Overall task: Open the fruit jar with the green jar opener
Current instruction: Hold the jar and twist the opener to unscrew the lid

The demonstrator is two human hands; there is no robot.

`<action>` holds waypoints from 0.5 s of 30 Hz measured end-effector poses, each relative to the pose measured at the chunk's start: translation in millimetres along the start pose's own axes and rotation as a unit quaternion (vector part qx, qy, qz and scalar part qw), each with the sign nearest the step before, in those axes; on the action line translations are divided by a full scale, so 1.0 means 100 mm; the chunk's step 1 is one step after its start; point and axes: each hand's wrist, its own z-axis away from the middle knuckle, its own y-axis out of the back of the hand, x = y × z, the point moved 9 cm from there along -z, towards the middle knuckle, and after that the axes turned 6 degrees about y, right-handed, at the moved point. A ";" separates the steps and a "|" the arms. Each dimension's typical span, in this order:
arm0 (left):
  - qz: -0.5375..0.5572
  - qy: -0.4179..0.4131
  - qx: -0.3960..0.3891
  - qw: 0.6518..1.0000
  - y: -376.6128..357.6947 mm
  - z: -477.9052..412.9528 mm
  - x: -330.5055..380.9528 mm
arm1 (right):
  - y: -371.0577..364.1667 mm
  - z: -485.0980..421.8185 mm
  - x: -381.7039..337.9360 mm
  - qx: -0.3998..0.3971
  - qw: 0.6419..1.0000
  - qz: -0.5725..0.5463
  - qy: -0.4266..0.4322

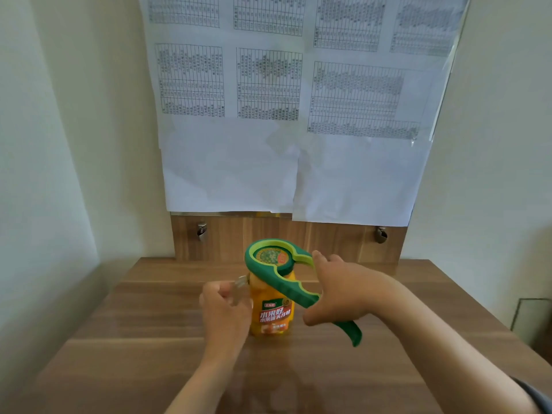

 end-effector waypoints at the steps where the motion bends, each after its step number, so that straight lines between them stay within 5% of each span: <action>1: -0.021 -0.006 0.000 1.000 0.00 -0.03 0.00 | 0.00 0.00 -0.01 0.007 1.000 0.011 -0.004; 7: -0.081 -0.008 -0.100 0.992 -0.18 -0.14 0.00 | 0.00 0.02 -0.05 0.041 0.996 0.070 -0.036; 15: 0.098 0.061 -0.124 0.986 -0.26 -0.27 -0.12 | -0.05 0.04 -0.04 0.080 0.989 0.085 -0.090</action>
